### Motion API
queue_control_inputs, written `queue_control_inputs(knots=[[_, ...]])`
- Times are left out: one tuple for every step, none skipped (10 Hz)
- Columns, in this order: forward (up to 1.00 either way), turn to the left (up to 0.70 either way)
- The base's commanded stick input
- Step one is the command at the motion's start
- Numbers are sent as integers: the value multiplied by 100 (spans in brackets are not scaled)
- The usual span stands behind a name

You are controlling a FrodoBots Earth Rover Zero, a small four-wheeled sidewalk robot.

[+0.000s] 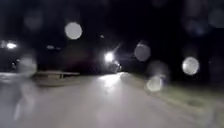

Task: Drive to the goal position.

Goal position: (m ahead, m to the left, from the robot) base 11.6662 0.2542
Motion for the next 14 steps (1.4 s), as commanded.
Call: queue_control_inputs(knots=[[100, 0], [100, 0], [100, 0], [100, 0], [100, 0], [100, 0], [100, 0], [100, 0], [100, 0], [100, 0], [100, 0], [100, 0], [100, 0], [100, 0]])
